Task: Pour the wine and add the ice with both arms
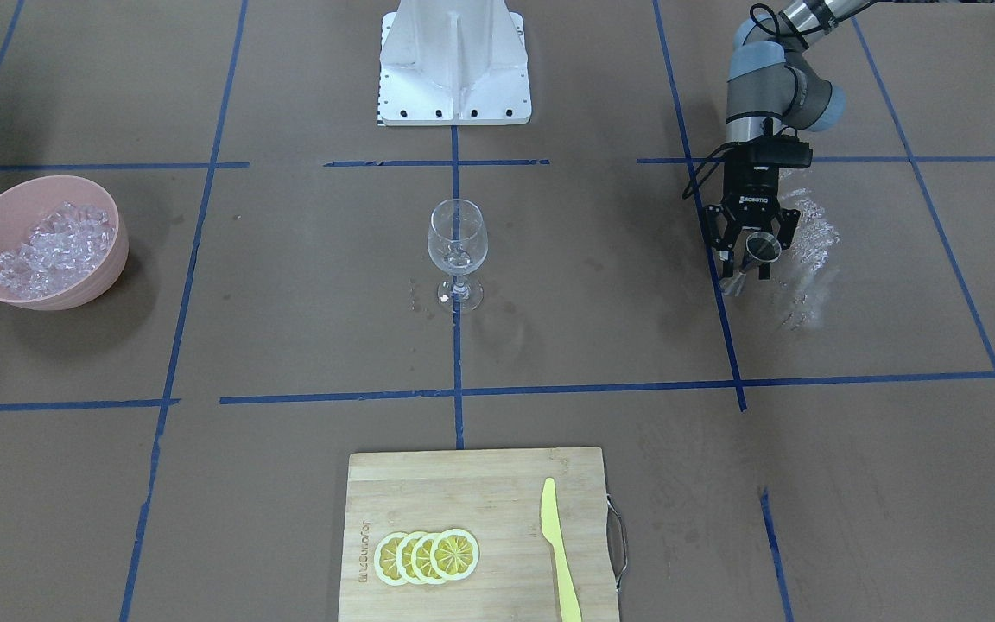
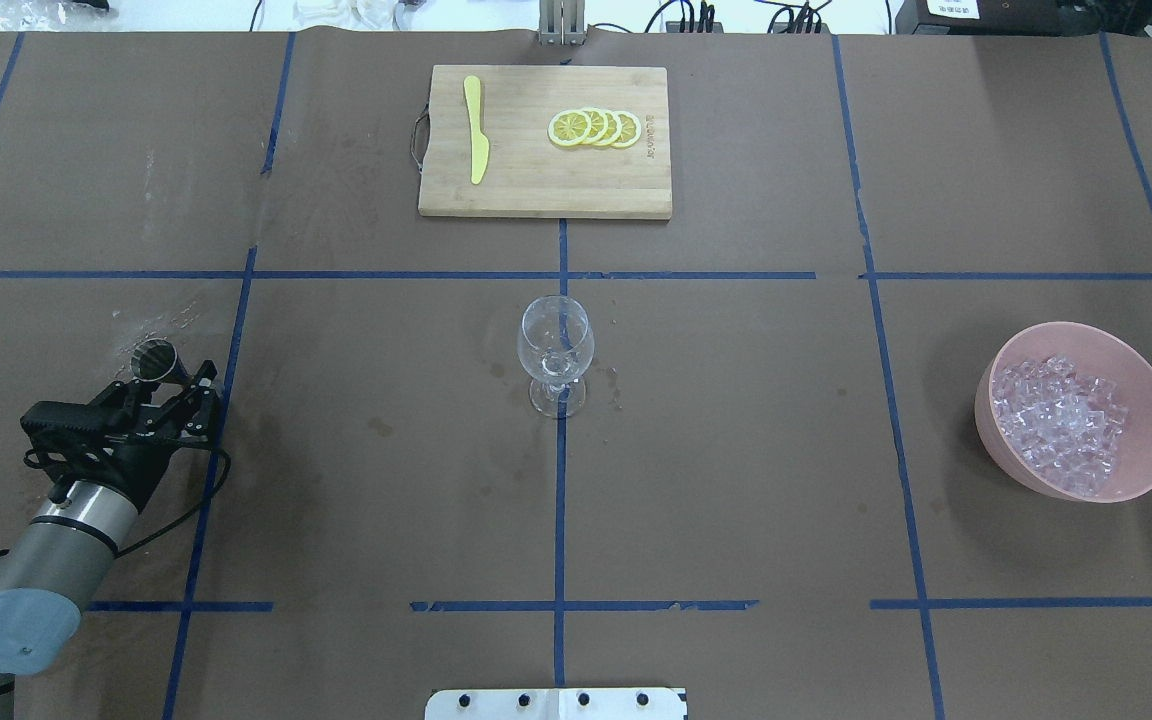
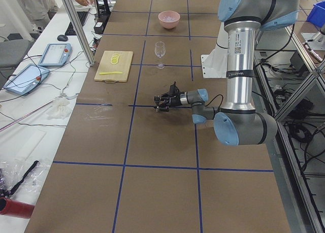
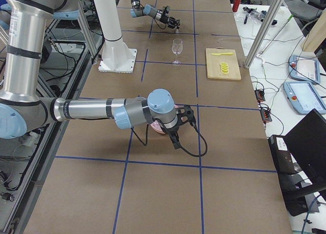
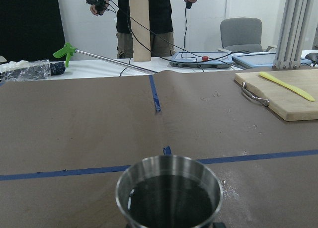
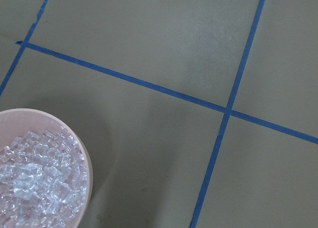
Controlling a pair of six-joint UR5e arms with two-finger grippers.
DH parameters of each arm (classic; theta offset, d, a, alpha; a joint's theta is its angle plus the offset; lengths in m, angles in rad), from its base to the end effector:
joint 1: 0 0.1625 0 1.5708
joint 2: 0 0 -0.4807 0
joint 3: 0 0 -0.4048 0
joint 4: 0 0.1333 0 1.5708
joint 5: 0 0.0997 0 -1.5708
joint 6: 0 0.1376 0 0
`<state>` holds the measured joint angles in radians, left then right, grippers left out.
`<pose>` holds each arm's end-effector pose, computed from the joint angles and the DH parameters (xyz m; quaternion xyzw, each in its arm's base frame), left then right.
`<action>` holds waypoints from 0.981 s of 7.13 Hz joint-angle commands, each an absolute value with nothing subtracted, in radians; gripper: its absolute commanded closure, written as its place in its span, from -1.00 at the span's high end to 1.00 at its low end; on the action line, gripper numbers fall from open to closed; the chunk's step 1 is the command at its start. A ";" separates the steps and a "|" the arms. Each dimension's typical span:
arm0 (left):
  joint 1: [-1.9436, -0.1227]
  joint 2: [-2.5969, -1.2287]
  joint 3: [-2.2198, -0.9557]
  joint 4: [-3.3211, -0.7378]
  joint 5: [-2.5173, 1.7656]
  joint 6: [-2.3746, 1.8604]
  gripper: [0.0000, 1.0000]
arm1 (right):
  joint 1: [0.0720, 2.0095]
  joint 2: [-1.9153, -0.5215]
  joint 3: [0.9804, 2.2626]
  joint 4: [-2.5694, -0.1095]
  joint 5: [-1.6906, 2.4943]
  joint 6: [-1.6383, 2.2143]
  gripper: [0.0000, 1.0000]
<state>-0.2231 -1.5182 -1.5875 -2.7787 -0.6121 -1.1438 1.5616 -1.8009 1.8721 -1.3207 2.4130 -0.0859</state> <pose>0.4243 -0.3484 0.5959 0.5208 0.3423 -0.1785 0.7614 0.0268 -0.4179 0.6572 0.1613 -0.3976 -0.1081 0.8968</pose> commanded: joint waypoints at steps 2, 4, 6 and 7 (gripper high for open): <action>-0.222 -1.516 -1.582 -2.781 -0.612 -1.157 0.16 | 1.562 -1.801 1.873 -1.321 2.413 -0.086 1.00; -0.222 -1.516 -1.578 -2.780 -0.612 -1.158 0.13 | 1.562 -1.801 1.873 -1.321 2.413 -0.086 1.00; -0.221 -1.517 -1.574 -2.781 -0.612 -1.160 0.13 | 1.562 -1.801 1.873 -1.321 2.414 -0.086 1.00; -0.221 -1.517 -1.574 -2.781 -0.612 -1.160 0.13 | 1.562 -1.801 1.873 -1.321 2.413 -0.086 1.00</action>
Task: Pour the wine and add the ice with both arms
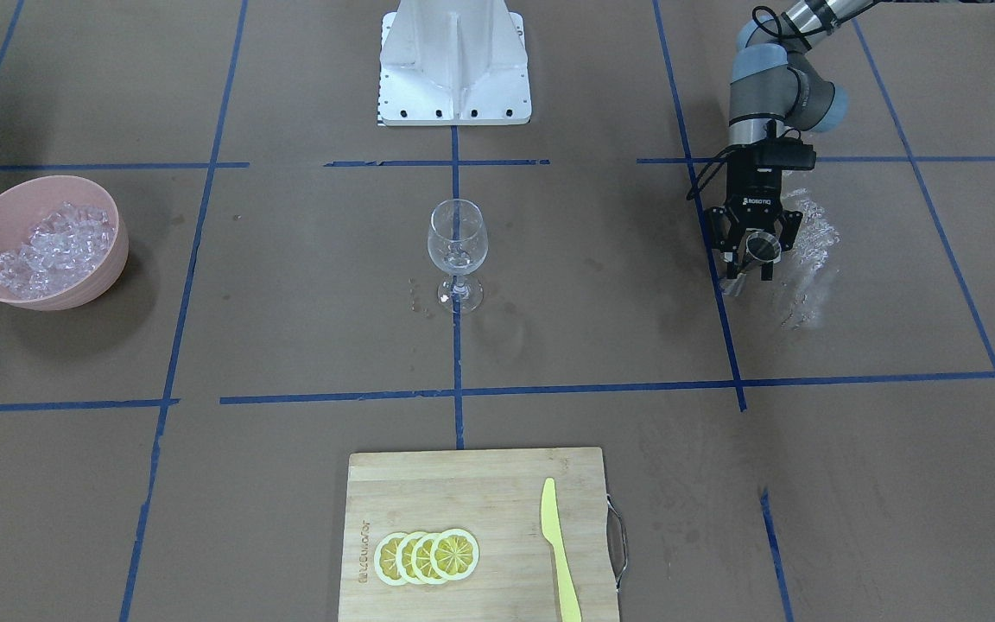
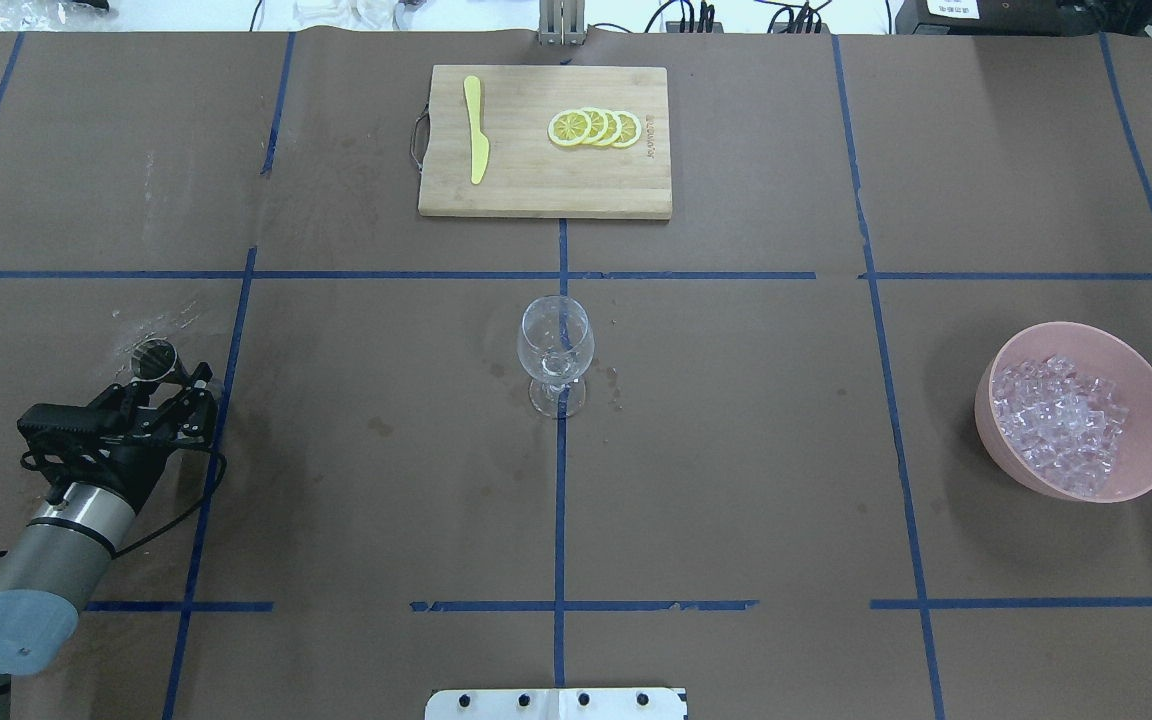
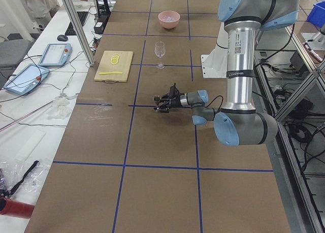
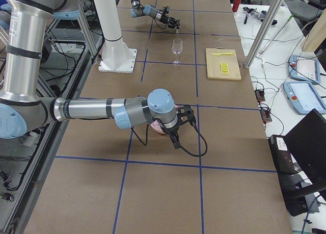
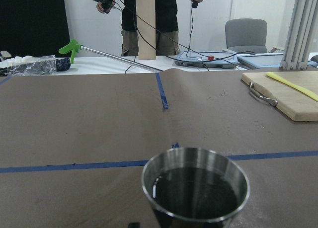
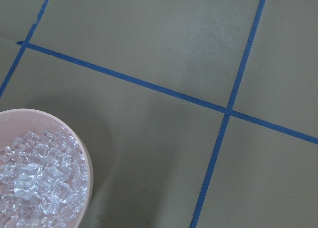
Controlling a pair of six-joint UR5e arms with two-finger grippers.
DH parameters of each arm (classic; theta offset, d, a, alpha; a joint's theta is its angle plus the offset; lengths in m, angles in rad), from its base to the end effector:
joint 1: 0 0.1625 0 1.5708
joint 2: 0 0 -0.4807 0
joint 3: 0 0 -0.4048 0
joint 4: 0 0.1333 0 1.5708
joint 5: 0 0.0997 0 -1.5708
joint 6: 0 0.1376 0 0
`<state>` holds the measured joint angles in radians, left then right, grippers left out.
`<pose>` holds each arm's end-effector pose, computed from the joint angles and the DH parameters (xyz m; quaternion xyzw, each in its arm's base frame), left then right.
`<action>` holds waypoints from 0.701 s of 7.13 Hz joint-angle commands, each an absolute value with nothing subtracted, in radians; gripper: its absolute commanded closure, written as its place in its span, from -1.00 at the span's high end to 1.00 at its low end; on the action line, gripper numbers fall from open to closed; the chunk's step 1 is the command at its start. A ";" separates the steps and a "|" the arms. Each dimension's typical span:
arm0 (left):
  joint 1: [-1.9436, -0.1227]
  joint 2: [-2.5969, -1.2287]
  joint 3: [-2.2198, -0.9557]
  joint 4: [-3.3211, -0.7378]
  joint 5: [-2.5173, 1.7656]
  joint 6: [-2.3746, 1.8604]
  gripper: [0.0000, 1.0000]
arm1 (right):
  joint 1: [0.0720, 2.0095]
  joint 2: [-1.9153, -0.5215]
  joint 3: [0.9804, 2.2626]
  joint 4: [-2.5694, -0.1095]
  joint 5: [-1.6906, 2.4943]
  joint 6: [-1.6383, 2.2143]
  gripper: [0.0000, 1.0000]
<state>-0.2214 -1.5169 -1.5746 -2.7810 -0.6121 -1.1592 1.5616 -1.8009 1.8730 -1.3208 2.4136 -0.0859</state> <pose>0.4247 -0.3477 0.6029 0.5180 0.3421 -0.1812 0.7628 0.0267 -0.4179 0.6567 0.1617 -0.3978 -0.1083 0.8966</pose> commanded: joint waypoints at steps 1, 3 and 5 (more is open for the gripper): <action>-0.221 -1.517 -1.574 -2.781 -0.612 -1.160 0.13 | 1.562 -1.801 1.873 -1.321 2.413 -0.086 1.00; -0.219 -1.517 -1.574 -2.781 -0.612 -1.160 0.04 | 1.562 -1.801 1.873 -1.321 2.414 -0.084 1.00; -0.216 -1.519 -1.574 -2.781 -0.612 -1.160 -0.63 | 1.562 -1.801 1.871 -1.322 2.413 -0.084 1.00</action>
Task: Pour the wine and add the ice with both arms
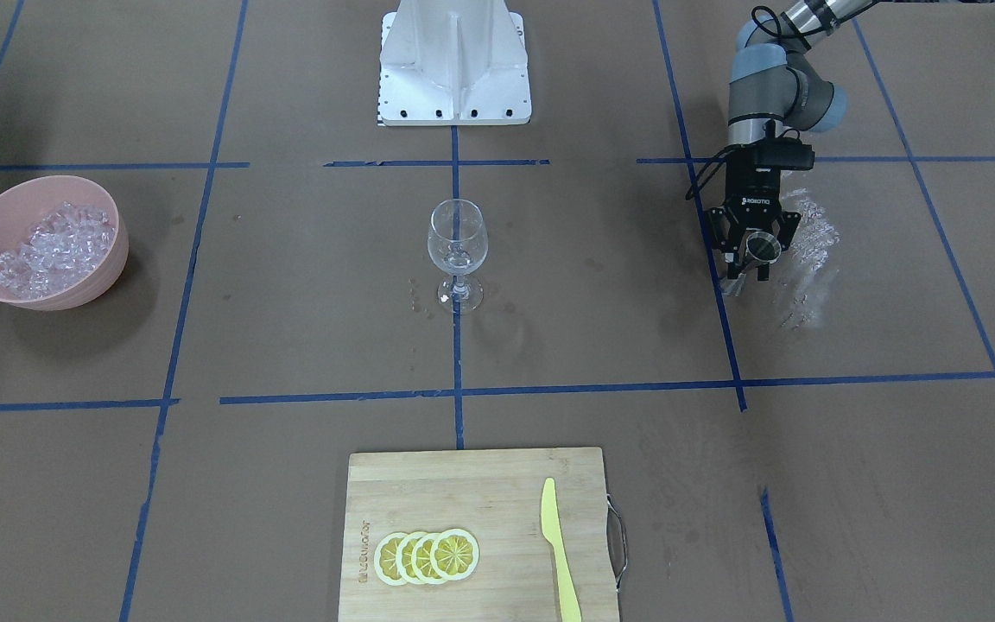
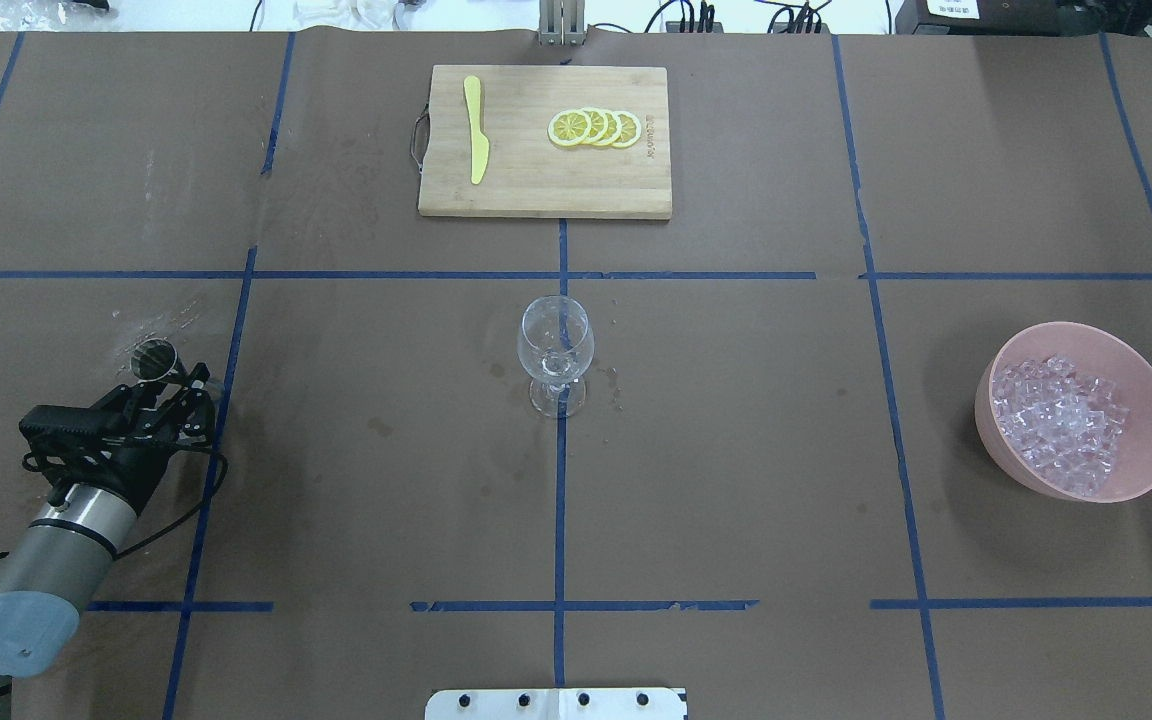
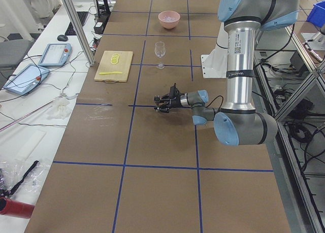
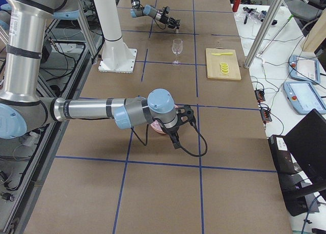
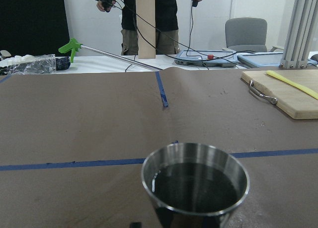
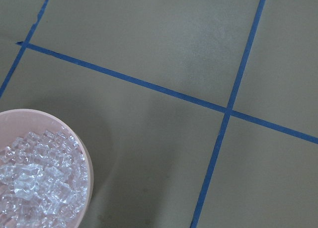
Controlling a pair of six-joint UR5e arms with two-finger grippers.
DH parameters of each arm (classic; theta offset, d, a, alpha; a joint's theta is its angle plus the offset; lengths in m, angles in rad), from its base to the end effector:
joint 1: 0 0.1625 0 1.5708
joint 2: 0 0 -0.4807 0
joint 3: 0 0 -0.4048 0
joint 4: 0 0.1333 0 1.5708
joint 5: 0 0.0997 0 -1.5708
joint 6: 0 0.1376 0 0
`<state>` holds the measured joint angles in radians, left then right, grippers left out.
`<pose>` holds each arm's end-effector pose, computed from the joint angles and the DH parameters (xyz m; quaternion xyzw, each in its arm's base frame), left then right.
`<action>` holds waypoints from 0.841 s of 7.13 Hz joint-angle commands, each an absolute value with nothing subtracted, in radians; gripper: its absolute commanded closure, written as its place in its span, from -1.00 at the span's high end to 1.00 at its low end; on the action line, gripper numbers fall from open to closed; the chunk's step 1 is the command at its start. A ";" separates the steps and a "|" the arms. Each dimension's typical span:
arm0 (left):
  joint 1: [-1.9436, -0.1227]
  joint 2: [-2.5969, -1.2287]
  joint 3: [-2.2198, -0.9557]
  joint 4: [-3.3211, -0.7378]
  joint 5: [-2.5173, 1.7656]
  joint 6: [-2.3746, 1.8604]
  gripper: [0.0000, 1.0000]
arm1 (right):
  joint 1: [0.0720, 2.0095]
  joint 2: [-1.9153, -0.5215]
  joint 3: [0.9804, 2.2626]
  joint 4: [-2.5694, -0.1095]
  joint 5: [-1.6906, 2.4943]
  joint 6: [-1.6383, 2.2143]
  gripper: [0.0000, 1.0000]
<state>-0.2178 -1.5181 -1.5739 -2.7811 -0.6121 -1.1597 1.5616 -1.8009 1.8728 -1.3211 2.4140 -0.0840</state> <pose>0.4265 -0.3463 0.6027 0.5173 0.3434 -0.1801 0.7630 0.0267 -0.4179 0.6568 0.1611 -0.3982 -0.1074 0.8966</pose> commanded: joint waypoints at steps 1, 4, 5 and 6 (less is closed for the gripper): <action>-0.216 -1.517 -1.575 -2.781 -0.611 -1.160 -1.00 | 1.562 -1.801 1.871 -1.321 2.413 -0.083 1.00; -0.219 -1.516 -1.601 -2.795 -0.584 -1.151 -1.00 | 1.562 -1.799 1.871 -1.322 2.414 -0.081 1.00; -0.219 -1.514 -1.603 -2.818 -0.583 -1.135 -1.00 | 1.562 -1.799 1.873 -1.321 2.414 -0.081 1.00; -0.218 -1.517 -1.603 -2.850 -0.583 -1.064 -1.00 | 1.562 -1.799 1.871 -1.322 2.414 -0.081 1.00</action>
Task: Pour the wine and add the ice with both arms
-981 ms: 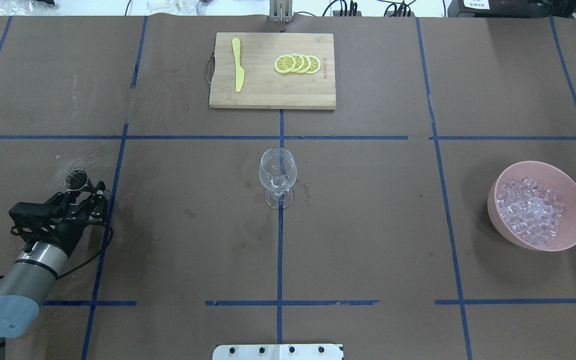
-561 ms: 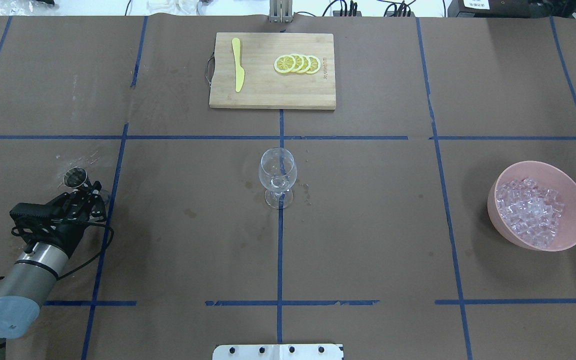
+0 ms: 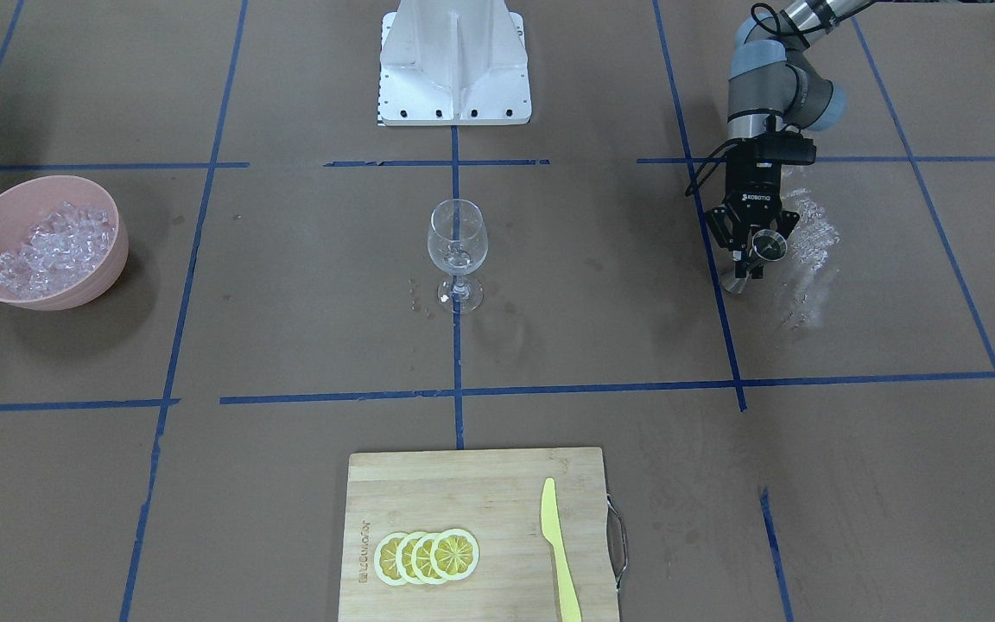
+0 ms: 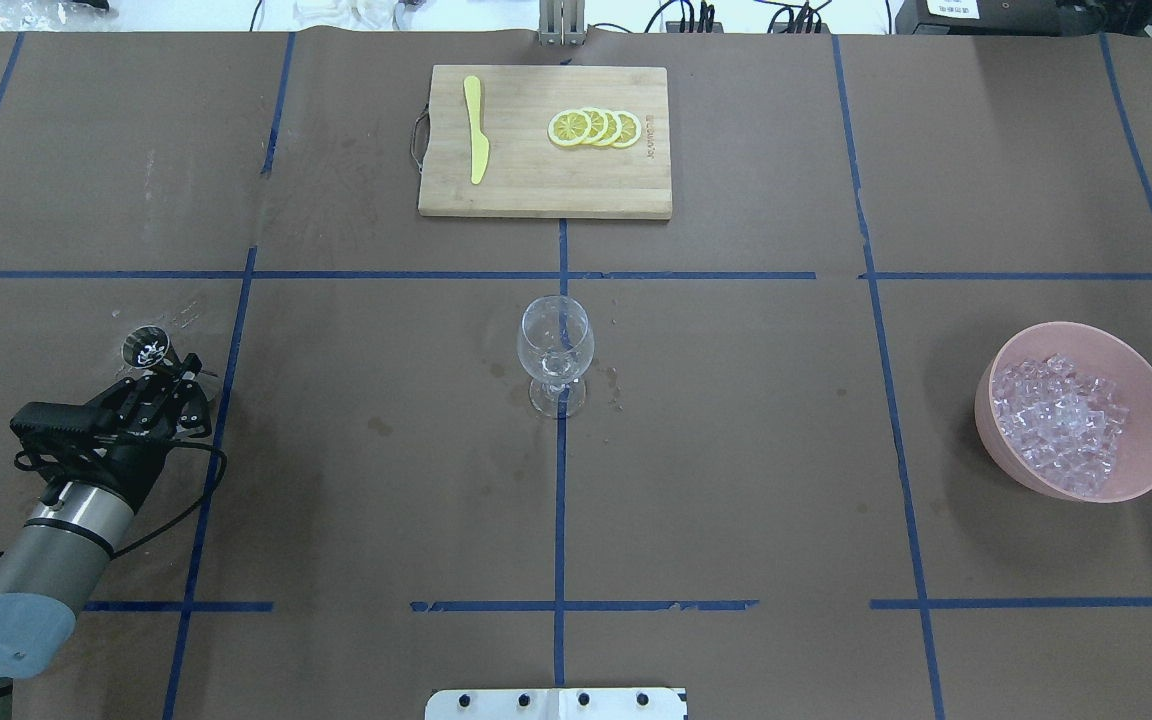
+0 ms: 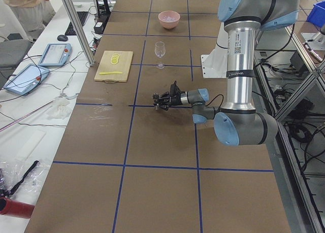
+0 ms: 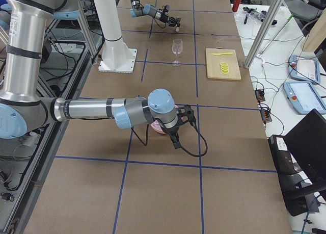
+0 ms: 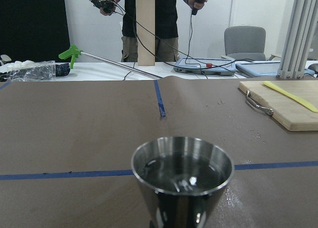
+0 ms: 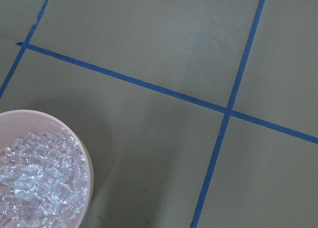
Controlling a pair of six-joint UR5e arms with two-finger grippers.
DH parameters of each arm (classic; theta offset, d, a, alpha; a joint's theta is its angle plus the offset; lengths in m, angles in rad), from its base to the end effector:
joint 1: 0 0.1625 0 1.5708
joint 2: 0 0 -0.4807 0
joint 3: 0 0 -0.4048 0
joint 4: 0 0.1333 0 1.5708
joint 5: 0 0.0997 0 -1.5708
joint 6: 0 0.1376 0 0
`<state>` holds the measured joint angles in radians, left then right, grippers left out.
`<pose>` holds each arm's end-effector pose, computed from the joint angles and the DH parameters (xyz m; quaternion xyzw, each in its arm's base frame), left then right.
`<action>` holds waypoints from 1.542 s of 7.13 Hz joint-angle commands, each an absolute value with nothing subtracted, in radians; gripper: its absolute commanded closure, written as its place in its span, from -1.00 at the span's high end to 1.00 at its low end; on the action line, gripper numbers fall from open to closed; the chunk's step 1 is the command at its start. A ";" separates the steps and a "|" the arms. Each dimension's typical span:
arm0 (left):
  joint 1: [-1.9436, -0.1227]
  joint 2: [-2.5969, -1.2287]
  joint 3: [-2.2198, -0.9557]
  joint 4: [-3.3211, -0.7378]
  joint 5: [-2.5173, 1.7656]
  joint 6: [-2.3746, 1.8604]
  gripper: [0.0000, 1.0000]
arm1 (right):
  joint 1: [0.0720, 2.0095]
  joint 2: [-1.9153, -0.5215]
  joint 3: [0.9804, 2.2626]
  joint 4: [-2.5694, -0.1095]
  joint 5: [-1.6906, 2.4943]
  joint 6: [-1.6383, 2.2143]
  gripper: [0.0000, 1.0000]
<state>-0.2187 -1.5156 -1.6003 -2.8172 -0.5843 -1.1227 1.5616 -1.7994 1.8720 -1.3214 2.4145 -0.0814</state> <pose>0.4183 -0.3471 0.5852 0.5318 0.3501 -0.1870 0.7481 0.0267 -0.4186 0.6565 0.1607 -0.3986 -0.1064 0.8966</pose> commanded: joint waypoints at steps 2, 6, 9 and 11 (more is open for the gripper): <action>-0.216 -1.532 -1.647 -3.058 -0.603 -0.740 -1.00 | 1.562 -1.799 1.871 -1.322 2.414 -0.080 1.00; -0.225 -1.691 -1.787 -2.989 -0.715 -0.373 -1.00 | 1.563 -1.801 1.871 -1.322 2.414 -0.080 1.00; -0.229 -1.891 -1.804 -2.640 -0.718 -0.373 -1.00 | 1.563 -1.802 1.871 -1.322 2.414 -0.081 1.00; -0.222 -1.949 -1.805 -2.486 -0.718 -0.373 -1.00 | 1.563 -1.802 1.870 -1.322 2.414 -0.081 1.00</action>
